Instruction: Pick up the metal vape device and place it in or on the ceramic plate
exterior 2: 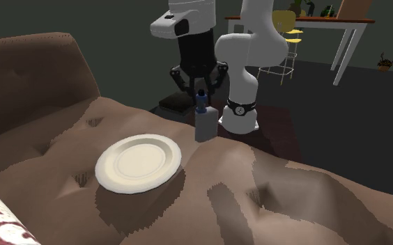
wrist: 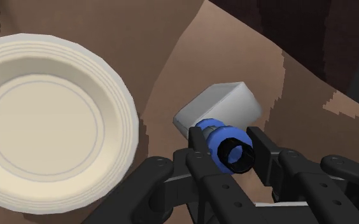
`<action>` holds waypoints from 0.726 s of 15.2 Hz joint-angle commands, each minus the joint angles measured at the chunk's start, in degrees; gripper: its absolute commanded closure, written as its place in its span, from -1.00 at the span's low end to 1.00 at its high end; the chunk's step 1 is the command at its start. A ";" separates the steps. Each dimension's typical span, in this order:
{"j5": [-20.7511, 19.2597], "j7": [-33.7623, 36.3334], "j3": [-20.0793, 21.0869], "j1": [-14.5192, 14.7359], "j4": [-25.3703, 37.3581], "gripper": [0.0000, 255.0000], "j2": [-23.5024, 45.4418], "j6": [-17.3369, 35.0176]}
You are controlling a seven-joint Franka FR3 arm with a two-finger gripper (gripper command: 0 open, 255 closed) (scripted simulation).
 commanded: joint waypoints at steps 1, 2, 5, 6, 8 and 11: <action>0.12 0.10 0.29 0.00 1.15 1.00 -0.74 -1.91; 0.15 0.12 0.35 0.01 1.44 1.00 -0.88 -2.33; -0.65 -3.41 -2.57 -0.49 6.94 1.00 4.31 -2.53; -0.76 -4.60 -3.51 -0.58 8.86 1.00 6.07 -2.66; -0.76 -7.02 -5.37 -0.70 12.84 1.00 9.63 -3.01; -0.18 -10.78 -8.07 -0.77 19.16 1.00 15.15 -3.80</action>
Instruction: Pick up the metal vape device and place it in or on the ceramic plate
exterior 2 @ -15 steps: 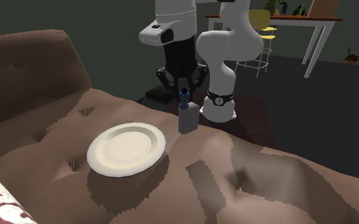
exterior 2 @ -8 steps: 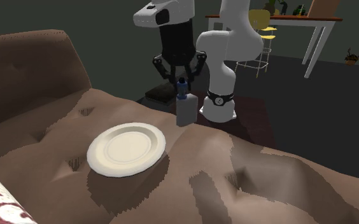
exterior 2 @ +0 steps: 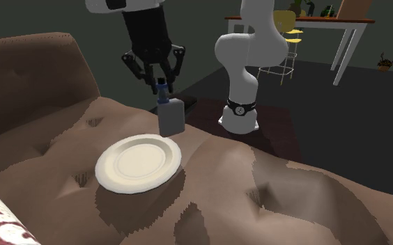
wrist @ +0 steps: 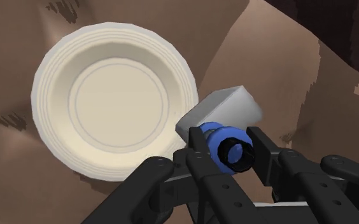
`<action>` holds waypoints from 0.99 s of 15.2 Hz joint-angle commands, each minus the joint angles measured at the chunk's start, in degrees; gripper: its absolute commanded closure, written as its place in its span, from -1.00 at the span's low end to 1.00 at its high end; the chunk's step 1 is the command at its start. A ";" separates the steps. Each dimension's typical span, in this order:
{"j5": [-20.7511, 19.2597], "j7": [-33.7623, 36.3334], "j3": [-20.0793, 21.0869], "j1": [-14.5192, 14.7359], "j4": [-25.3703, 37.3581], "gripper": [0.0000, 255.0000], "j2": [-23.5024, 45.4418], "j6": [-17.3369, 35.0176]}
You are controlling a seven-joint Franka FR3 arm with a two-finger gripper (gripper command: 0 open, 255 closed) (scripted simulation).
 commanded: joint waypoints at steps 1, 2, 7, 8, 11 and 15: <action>0.71 -2.77 -1.94 0.07 4.80 1.00 4.42 -0.41; 1.14 -4.09 -2.81 0.05 7.06 1.00 6.35 -0.79; 4.39 -10.78 -6.68 -0.58 18.79 1.00 16.29 -3.25; 4.45 -10.83 -6.69 -0.63 18.16 1.00 16.45 -2.49; 4.65 -11.02 -6.82 -0.70 16.35 1.00 16.99 -0.20; 5.02 -11.35 -7.02 -0.77 14.10 1.00 17.91 2.86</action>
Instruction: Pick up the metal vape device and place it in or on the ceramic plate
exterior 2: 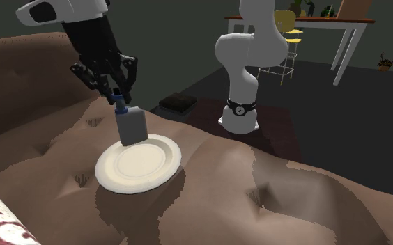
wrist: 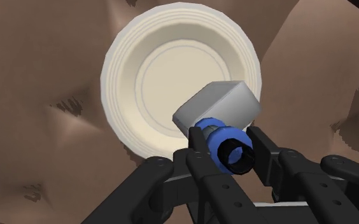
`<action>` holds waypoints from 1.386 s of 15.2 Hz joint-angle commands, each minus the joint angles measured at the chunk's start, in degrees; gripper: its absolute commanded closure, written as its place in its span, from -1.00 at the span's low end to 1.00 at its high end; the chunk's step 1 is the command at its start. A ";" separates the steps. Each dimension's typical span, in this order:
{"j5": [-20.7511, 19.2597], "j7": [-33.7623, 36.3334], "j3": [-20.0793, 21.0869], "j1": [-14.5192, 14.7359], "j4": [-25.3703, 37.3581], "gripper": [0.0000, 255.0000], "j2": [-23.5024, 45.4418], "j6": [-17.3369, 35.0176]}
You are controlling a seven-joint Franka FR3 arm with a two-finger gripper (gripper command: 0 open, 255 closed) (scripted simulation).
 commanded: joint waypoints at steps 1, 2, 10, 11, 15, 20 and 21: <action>0.17 -0.26 -0.14 -0.08 -0.95 1.00 0.44 1.38; 0.29 -0.37 -0.19 -0.09 -1.47 1.00 0.72 2.14; 1.61 -1.44 -0.55 -0.21 -5.17 1.00 3.46 8.24; 1.83 -1.61 -0.58 -0.22 -5.58 1.00 3.87 9.00; 2.58 -2.20 -0.67 -0.29 -6.82 1.00 5.26 11.44; 2.59 -2.20 -0.66 -0.29 -6.81 1.00 5.27 11.44; 2.59 -2.20 -0.66 -0.29 -6.81 1.00 5.27 11.44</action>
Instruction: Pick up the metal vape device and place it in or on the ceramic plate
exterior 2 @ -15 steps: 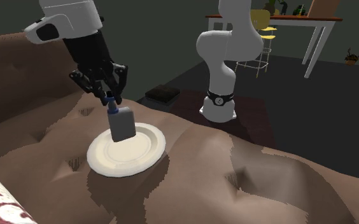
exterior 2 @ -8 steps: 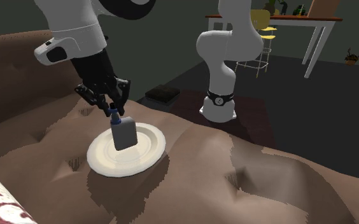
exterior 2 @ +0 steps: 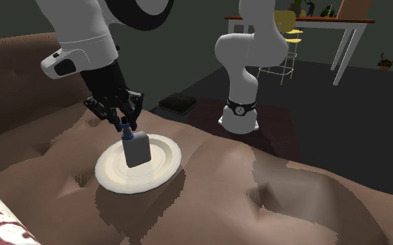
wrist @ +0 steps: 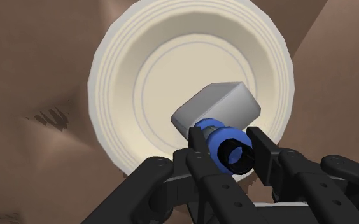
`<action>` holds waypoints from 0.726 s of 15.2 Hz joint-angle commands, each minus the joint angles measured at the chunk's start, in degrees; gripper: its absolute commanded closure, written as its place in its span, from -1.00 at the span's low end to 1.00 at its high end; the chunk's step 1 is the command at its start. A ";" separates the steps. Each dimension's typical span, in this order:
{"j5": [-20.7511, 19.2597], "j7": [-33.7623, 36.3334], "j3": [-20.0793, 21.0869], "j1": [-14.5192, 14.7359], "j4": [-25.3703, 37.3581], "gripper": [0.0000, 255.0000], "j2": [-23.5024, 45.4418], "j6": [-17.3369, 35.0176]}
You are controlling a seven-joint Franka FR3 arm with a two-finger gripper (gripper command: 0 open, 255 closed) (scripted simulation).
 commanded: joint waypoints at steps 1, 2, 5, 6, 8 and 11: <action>0.00 0.00 0.00 0.00 0.01 1.00 0.00 0.01; 0.00 0.00 0.00 0.00 0.00 -1.00 0.00 0.01; 0.00 0.00 0.00 0.00 0.01 -1.00 0.00 0.00; 0.00 0.00 0.00 0.00 0.01 -1.00 -0.01 0.00; -0.40 0.31 0.03 0.04 1.32 -1.00 -0.73 -1.93; -1.19 0.93 0.17 0.15 5.36 -1.00 -2.29 -7.32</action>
